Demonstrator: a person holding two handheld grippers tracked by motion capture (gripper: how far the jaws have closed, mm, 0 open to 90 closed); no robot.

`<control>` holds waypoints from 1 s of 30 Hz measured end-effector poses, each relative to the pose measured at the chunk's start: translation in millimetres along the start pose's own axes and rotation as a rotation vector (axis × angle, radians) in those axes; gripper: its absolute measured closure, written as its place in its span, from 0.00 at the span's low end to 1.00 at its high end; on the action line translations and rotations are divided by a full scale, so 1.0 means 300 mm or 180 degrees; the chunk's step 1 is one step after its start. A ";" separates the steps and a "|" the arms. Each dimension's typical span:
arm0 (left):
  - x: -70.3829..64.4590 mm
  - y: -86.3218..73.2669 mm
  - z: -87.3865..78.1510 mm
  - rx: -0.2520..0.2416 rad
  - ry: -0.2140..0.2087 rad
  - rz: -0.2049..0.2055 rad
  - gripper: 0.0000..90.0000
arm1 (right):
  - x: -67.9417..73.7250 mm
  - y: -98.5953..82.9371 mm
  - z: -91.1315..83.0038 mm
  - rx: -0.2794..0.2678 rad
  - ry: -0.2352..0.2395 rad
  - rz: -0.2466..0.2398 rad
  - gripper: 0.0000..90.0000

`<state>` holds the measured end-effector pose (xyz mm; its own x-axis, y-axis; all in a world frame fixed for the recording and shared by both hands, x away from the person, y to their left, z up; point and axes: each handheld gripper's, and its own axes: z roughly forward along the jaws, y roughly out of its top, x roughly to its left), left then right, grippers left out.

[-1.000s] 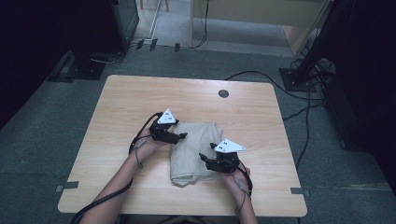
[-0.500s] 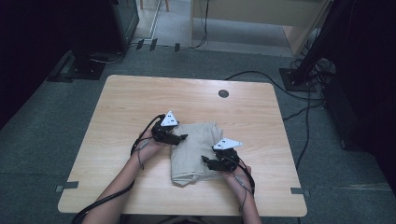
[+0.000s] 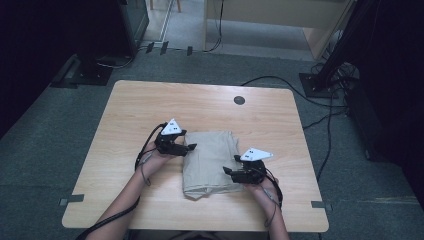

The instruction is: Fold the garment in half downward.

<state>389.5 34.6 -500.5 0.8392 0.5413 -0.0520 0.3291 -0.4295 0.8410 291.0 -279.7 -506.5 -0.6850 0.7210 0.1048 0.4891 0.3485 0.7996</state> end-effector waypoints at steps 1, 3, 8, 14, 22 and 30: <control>-0.001 -0.004 -0.004 -0.0003 0.0002 -0.0001 0.30 | -0.009 -0.001 0.001 -0.0009 0.0022 0.0009 0.38; -0.004 -0.012 -0.013 -0.0010 0.0004 -0.0005 0.30 | -0.024 -0.001 0.002 0.0001 0.0080 0.0019 0.36; -0.016 -0.027 -0.033 -0.0023 0.0025 -0.0013 0.30 | -0.044 0.005 0.002 0.0065 0.0105 -0.0102 0.34; -0.026 -0.051 -0.070 -0.0030 0.0056 -0.0044 0.30 | -0.069 0.005 -0.014 0.0106 0.0229 -0.0191 0.33; -0.034 -0.087 -0.129 -0.0028 0.0048 -0.0076 0.30 | -0.120 -0.009 -0.048 0.0062 0.0153 -0.0118 0.30; -0.012 -0.115 -0.154 -0.0008 0.0061 -0.0132 0.30 | -0.145 -0.026 -0.043 0.0087 0.0032 -0.0051 0.29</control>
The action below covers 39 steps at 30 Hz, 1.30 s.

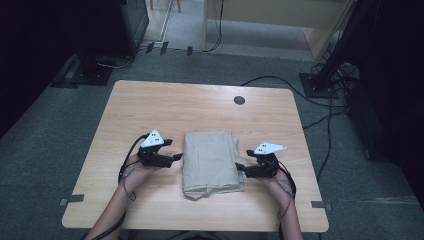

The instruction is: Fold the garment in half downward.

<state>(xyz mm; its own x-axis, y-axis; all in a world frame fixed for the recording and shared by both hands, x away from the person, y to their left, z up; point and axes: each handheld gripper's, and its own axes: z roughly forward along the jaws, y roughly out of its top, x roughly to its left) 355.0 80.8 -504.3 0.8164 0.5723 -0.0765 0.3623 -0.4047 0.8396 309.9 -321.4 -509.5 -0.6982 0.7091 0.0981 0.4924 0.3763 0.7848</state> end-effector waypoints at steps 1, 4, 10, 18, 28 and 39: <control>0.002 -0.004 0.001 0.0031 0.0027 0.0013 0.30 | -0.003 -0.003 0.001 0.0013 -0.0016 0.0021 0.29; 0.009 -0.017 0.004 0.0096 0.0045 0.0030 0.30 | -0.020 -0.010 0.005 0.0041 -0.0072 0.0099 0.29; 0.023 -0.039 0.012 0.0270 0.0144 0.0029 0.30 | -0.045 -0.022 -0.004 0.0063 -0.0187 0.0193 0.29; 0.030 -0.051 0.008 0.0361 0.0259 0.0027 0.30 | -0.084 -0.045 -0.030 0.0077 -0.0376 0.0297 0.29; 0.046 -0.061 -0.005 0.0476 0.0377 0.0049 0.30 | -0.110 -0.073 -0.058 0.0119 -0.0527 0.0344 0.29; 0.071 -0.071 -0.023 0.0507 0.0462 -0.0023 0.23 | -0.120 -0.094 -0.065 0.0197 -0.0707 0.0267 0.25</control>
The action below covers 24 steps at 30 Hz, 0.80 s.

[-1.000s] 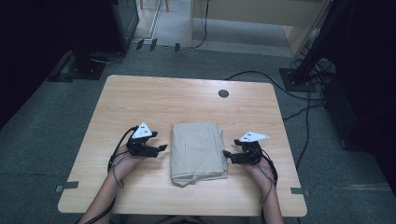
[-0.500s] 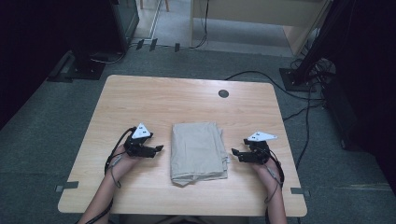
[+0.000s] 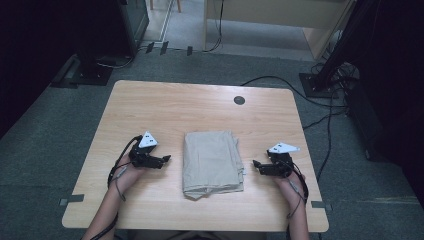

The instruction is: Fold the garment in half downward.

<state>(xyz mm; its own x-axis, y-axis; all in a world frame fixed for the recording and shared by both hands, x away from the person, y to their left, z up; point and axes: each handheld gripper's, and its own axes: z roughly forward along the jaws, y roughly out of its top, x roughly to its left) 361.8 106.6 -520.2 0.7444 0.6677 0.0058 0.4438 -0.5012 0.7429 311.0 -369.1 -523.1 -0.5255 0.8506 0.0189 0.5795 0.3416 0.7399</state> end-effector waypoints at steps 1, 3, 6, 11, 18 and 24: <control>0.002 -0.001 -0.001 0.0000 0.0003 -0.0005 0.23 | -0.002 -0.003 -0.001 -0.0011 -0.0004 -0.0003 0.25; 0.006 -0.004 -0.004 -0.0002 0.0010 -0.0018 0.23 | -0.005 -0.008 -0.002 -0.0043 -0.0005 0.0006 0.25; 0.015 -0.010 -0.011 -0.0001 0.0029 -0.0032 0.23 | -0.010 -0.010 -0.003 -0.0043 -0.0020 0.0020 0.24; 0.034 -0.018 -0.019 -0.0002 0.0113 -0.0107 0.23 | -0.015 -0.009 -0.002 -0.0047 -0.0043 0.0049 0.24; 0.035 -0.018 -0.020 -0.0001 0.0109 -0.0103 0.23 | -0.016 -0.007 0.001 -0.0041 -0.0078 0.0083 0.23; 0.035 -0.018 -0.019 -0.0001 0.0108 -0.0103 0.23 | -0.015 -0.006 0.001 -0.0039 -0.0088 0.0095 0.22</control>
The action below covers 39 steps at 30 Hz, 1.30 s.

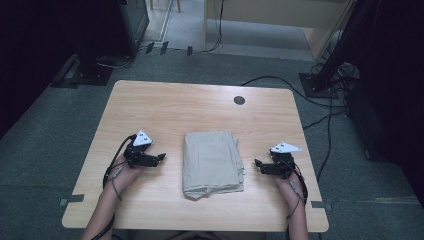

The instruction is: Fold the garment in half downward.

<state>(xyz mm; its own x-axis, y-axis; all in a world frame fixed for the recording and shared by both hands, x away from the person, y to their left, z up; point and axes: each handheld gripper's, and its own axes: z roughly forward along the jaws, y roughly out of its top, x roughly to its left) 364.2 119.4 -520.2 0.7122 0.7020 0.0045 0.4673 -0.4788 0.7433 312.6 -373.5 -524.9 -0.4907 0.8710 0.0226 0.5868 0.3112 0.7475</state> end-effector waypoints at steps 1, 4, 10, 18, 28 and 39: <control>0.000 0.000 0.000 0.0001 0.0000 0.0000 0.23 | 0.000 0.000 0.000 0.0000 -0.0003 0.0002 0.22; 0.000 0.000 0.000 0.0000 0.0000 0.0000 0.23 | 0.000 0.000 0.001 0.0001 -0.0008 0.0002 0.22; -0.003 0.002 0.007 0.0065 -0.0002 0.0007 0.11 | 0.000 0.001 0.001 0.0003 -0.0011 0.0003 0.22; -0.003 0.002 0.006 0.0067 0.0015 -0.0008 0.11 | 0.000 0.001 0.001 0.0004 -0.0012 0.0002 0.22; -0.005 0.002 0.006 0.0069 0.0032 -0.0024 0.11 | 0.000 0.001 0.001 0.0004 -0.0012 0.0002 0.22; -0.005 0.002 0.006 0.0068 0.0033 -0.0025 0.11 | 0.000 0.001 0.001 0.0004 -0.0013 0.0002 0.22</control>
<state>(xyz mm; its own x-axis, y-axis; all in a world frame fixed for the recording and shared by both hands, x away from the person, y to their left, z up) 364.2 117.1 -521.0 0.7030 0.7111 0.0058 0.4840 -0.4844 0.7288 313.0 -373.3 -524.9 -0.4877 0.8728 0.0203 0.5880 0.3112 0.7466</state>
